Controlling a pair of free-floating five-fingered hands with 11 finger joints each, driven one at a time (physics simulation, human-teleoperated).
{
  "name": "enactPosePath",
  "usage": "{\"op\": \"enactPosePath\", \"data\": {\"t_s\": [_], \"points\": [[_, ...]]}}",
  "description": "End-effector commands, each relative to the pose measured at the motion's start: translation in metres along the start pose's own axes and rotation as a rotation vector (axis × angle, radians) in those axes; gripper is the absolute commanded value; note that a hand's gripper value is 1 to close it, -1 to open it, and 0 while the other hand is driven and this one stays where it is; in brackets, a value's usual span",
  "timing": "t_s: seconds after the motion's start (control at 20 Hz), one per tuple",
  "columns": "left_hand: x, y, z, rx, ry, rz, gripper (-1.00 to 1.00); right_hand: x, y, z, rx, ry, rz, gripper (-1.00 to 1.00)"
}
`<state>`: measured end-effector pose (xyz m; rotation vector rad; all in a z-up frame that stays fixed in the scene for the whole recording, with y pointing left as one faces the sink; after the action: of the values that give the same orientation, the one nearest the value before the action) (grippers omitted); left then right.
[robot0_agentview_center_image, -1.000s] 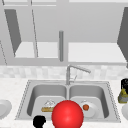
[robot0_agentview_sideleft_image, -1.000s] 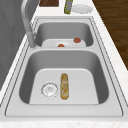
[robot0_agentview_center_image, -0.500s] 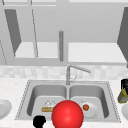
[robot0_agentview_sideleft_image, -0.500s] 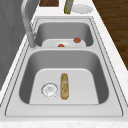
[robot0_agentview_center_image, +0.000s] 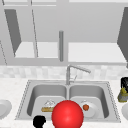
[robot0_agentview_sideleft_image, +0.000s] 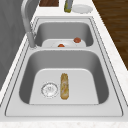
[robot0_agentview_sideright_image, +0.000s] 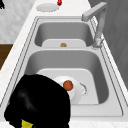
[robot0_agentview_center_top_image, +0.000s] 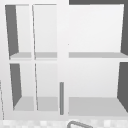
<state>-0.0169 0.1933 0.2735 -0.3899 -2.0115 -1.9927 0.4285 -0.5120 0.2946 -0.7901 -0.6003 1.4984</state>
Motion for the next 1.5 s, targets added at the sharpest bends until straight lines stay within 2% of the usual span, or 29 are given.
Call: {"op": "enactPosePath", "data": {"t_s": [0.0, 0.35, 0.7, 0.95, 1.1, 1.2, 1.45], "points": [[0.0, 0.0, 0.0, 0.0, 0.0, 0.0, 0.0, 0.005, -0.026, 0.011, 0.007, 0.043, -0.039, 1.0], [0.0, 0.0, 0.0, 0.0, 0.0, 0.0, 0.0, 0.013, -0.065, 0.038, 0.022, 0.047, -0.049, 1.0], [0.0, 0.0, 0.0, 0.0, 0.0, 0.0, 0.0, 0.02, -0.085, 0.097, 0.01, -0.008, -0.051, 1.0], [0.0, 0.0, 0.0, 0.0, 0.0, 0.0, 0.0, 0.032, -0.075, 0.137, -0.032, -0.015, -0.03, 1.0], [0.0, 0.0, 0.0, 0.0, 0.0, 0.0, 0.0, 0.038, -0.066, 0.142, -0.01, -0.04, -0.051, 1.0], [0.0, 0.0, 0.0, 0.0, 0.0, 0.0, 0.0, 0.048, -0.05, 0.151, -0.034, -0.037, -0.048, 1.0], [0.0, 0.0, 0.0, 0.0, 0.0, 0.0, 0.0, 0.071, -0.031, 0.181, -0.019, -0.028, -0.041, 1.0]]}}
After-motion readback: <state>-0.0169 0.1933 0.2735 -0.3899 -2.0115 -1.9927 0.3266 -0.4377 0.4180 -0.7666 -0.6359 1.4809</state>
